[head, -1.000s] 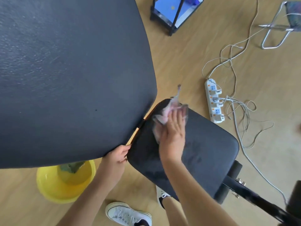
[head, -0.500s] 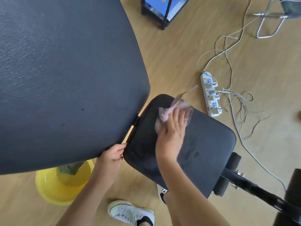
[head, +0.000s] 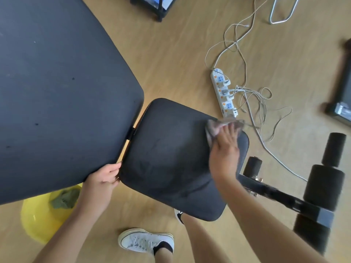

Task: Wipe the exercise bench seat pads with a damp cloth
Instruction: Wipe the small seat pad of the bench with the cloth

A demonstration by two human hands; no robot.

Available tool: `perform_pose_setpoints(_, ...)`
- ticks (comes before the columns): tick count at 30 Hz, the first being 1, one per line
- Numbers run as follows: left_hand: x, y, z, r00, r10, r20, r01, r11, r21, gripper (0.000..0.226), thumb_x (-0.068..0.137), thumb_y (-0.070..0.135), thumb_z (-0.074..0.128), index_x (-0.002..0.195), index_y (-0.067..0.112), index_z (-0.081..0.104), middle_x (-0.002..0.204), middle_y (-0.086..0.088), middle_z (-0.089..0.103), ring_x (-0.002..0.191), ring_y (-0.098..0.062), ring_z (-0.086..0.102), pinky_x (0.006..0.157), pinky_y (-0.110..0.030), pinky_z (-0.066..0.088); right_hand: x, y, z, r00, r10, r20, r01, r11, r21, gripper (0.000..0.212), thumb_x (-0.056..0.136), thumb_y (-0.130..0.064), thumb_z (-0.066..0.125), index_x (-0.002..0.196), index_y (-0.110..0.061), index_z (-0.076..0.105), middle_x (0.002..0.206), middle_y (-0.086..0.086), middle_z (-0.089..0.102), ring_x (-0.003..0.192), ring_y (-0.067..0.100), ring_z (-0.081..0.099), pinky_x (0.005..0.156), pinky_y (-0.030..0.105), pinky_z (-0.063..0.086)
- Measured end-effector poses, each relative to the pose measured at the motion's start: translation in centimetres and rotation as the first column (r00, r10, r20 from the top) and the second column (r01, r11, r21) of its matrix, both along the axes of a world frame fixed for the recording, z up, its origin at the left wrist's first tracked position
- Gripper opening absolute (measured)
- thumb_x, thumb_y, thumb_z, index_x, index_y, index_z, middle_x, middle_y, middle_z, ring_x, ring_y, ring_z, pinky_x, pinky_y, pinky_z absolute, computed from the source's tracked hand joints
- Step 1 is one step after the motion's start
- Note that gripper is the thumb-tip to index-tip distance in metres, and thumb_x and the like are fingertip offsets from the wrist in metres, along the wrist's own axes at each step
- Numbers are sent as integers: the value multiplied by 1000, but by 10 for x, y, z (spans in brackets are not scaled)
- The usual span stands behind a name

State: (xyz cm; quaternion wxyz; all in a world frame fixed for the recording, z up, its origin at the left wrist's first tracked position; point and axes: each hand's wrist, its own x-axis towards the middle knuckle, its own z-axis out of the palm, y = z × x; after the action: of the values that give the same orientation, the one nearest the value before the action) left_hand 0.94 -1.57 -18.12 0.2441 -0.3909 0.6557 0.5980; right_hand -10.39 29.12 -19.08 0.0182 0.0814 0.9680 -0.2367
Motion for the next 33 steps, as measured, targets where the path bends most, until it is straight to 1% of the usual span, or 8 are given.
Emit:
perform_pose_setpoints(6, -5, 9, 12, 996, 1, 93, 3, 999, -36, 59, 96, -12, 38, 105, 37, 70, 130, -10, 68, 121, -26, 66, 109, -33, 43, 130, 71, 23, 465, 869, 170, -864, 487, -125, 44, 112, -9, 33, 150, -19, 51, 160, -8, 44, 149, 13, 40, 125, 34, 30)
perform_pose_setpoints(10, -7, 10, 19, 990, -32, 139, 49, 992, -117, 53, 89, 2, 49, 93, 49, 73, 127, -3, 69, 118, -24, 67, 110, -40, 45, 48, 130, 31, 927, 336, 165, -342, 939, 11, 49, 101, -4, 49, 149, -15, 54, 158, 1, 48, 151, 23, 38, 121, 47, 37)
perform_pose_setpoints(13, -13, 17, 27, 987, -65, 149, 92, 978, -188, 29, 72, 41, 71, 92, 61, 72, 124, 0, 73, 116, -21, 68, 105, -49, 50, -17, 42, 21, 978, -185, 97, 184, 983, 21, 39, 106, -7, 44, 141, -7, 61, 153, 8, 53, 150, 26, 38, 123, 46, 33)
perform_pose_setpoints(16, -23, 35, 29, 975, -96, 200, 156, 937, -311, 56, 75, 45, 82, 125, 23, 71, 130, -5, 70, 122, -24, 65, 99, -41, 51, -51, -72, 5, 988, 148, 39, -145, 987, -67, 38, 101, -12, 41, 126, -4, 68, 134, 10, 68, 136, 29, 53, 120, 47, 35)
perform_pose_setpoints(21, -42, 54, 26, 929, -249, 275, 361, 780, -511, 58, 69, 49, 85, 97, 0, 72, 99, -18, 76, 99, -42, 66, 75, -42, 51, -118, -129, 20, 822, 428, 376, -417, 902, -116, 28, 103, -32, 50, 116, -16, 69, 97, 4, 69, 92, 29, 64, 77, 34, 48)
perform_pose_setpoints(24, -47, 49, 22, 922, -243, 302, 370, 781, -502, 68, 68, 46, 87, 110, -5, 72, 115, -20, 74, 110, -42, 66, 83, -44, 54, -127, -54, 21, 768, 362, 529, -347, 929, -132, 25, 99, -39, 63, 97, -16, 70, 73, 0, 57, 75, 24, 59, 62, 31, 46)
perform_pose_setpoints(28, -53, 44, 25, 933, -219, 285, 336, 814, -474, 57, 63, 38, 92, 53, 6, 46, 83, -19, 71, 85, -42, 69, 47, -31, 34, -121, 25, 50, 731, 157, 664, -175, 984, -41, 54, 96, -49, 66, 80, 2, 62, 68, 6, 49, 65, 20, 45, 52, 30, 31)
perform_pose_setpoints(33, -56, 38, 23, 918, -240, 314, 368, 810, -457, 62, 56, 45, 91, 49, 11, 39, 50, 2, 48, 49, -24, 44, 49, -31, 36, -137, -91, 22, 716, 422, 557, -304, 906, -295, 26, 90, -46, 73, 91, -21, 77, 69, -1, 59, 66, 16, 55, 62, 27, 45)
